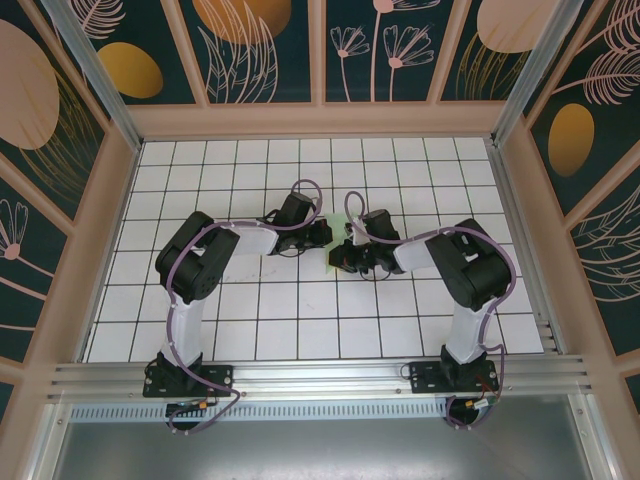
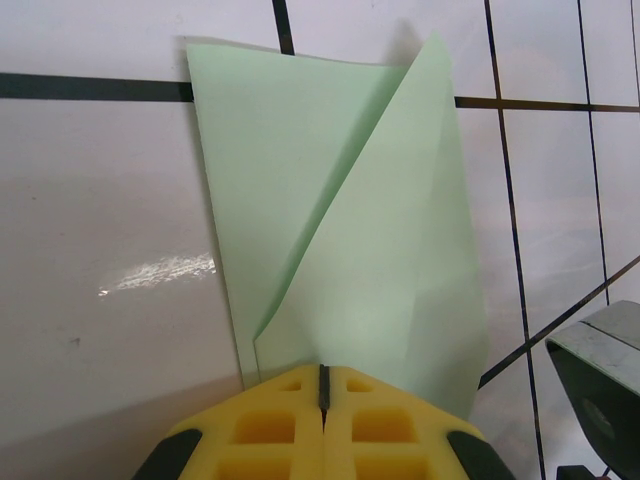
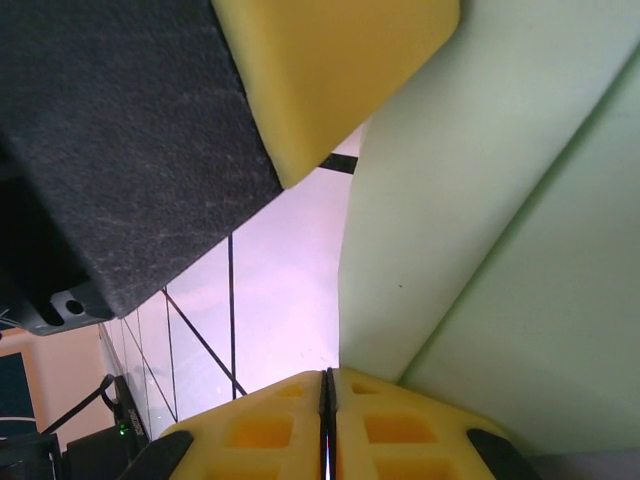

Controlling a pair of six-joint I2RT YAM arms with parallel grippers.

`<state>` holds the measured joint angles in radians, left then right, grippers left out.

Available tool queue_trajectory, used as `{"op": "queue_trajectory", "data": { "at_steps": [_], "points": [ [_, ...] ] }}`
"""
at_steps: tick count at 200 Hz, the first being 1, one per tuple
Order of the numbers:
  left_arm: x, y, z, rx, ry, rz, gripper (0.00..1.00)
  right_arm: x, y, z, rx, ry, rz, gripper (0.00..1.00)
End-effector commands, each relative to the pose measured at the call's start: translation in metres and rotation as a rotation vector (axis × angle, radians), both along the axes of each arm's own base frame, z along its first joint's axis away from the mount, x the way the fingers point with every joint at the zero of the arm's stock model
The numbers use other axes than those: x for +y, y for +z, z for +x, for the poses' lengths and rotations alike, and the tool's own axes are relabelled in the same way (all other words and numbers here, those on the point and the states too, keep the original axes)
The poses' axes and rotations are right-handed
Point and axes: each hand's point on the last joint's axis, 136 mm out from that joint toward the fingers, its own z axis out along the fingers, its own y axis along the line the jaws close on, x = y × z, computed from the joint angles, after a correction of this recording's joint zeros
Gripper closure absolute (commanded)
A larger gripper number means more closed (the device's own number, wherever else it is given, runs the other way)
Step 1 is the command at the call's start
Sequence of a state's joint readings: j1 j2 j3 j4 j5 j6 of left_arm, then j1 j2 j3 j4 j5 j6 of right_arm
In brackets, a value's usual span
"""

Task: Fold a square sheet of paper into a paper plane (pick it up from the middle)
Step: Fourth fold the wing at the center of the table.

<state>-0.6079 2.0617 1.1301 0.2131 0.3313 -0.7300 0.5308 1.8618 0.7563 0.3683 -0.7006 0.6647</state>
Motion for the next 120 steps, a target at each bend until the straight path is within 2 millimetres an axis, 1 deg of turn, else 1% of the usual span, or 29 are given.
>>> {"op": "queue_trajectory", "data": {
  "at_steps": [1, 27, 64, 68, 86, 104, 120],
  "points": [
    [0.041, -0.052, -0.024, 0.126, 0.047, 0.191, 1.00, 0.001, -0.010, -0.006, 0.015, 0.022, 0.002, 0.88],
    [0.042, -0.053, -0.025, 0.131, 0.054, 0.191, 1.00, 0.001, -0.015, -0.008, 0.021, 0.032, -0.018, 0.88],
    [0.043, -0.055, -0.025, 0.135, 0.062, 0.193, 1.00, -0.005, -0.027, -0.007, 0.034, 0.017, -0.078, 0.88],
    [0.043, -0.055, -0.026, 0.136, 0.061, 0.193, 1.00, -0.001, -0.028, -0.012, 0.037, 0.030, -0.089, 0.88],
    [0.044, -0.055, -0.026, 0.136, 0.064, 0.194, 1.00, 0.000, -0.034, -0.014, 0.042, 0.034, -0.126, 0.88],
    [0.044, -0.055, -0.025, 0.134, 0.064, 0.195, 1.00, 0.000, -0.043, -0.016, 0.049, 0.037, -0.191, 0.89],
    [0.043, -0.054, -0.025, 0.132, 0.064, 0.194, 1.00, 0.002, -0.042, -0.014, 0.045, 0.036, -0.198, 0.89]
  ]
}}
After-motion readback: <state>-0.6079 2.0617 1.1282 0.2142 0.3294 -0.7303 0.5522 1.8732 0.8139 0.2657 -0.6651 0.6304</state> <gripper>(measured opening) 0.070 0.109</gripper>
